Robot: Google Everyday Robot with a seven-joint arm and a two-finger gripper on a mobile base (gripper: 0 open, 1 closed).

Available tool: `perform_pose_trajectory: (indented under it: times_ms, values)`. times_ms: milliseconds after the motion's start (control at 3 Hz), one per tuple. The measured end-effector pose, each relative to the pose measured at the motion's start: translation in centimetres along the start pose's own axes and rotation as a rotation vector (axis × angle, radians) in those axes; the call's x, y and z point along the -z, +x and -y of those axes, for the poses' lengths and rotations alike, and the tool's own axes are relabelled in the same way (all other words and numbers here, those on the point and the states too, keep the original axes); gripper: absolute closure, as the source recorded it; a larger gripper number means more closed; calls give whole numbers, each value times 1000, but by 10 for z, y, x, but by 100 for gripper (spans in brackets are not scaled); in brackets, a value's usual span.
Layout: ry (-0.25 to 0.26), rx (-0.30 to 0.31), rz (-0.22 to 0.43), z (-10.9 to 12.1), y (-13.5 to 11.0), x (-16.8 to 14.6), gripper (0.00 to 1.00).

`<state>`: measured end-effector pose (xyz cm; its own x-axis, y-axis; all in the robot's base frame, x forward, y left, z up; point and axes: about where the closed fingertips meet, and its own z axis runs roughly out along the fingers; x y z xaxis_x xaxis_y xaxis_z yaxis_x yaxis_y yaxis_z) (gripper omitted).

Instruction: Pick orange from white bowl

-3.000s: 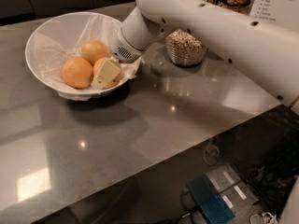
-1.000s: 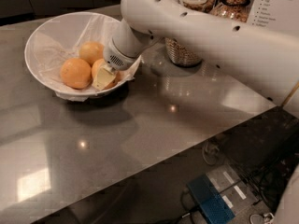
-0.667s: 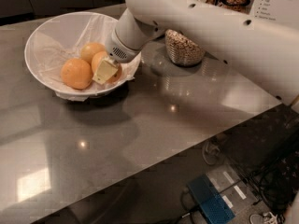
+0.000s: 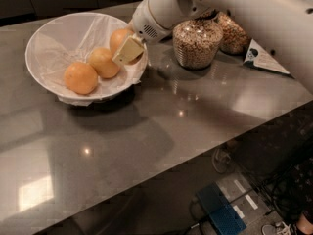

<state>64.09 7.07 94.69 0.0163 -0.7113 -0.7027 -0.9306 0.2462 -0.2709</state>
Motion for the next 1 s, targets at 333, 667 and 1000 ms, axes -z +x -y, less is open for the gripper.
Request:
perform_pose_trajectory:
  times_ms: [333, 667, 1000]
  values:
    - [-116, 23, 171, 11, -1, 10, 100]
    - [-124, 58, 229, 18, -14, 19, 100]
    - [-123, 59, 229, 18, -14, 19, 100]
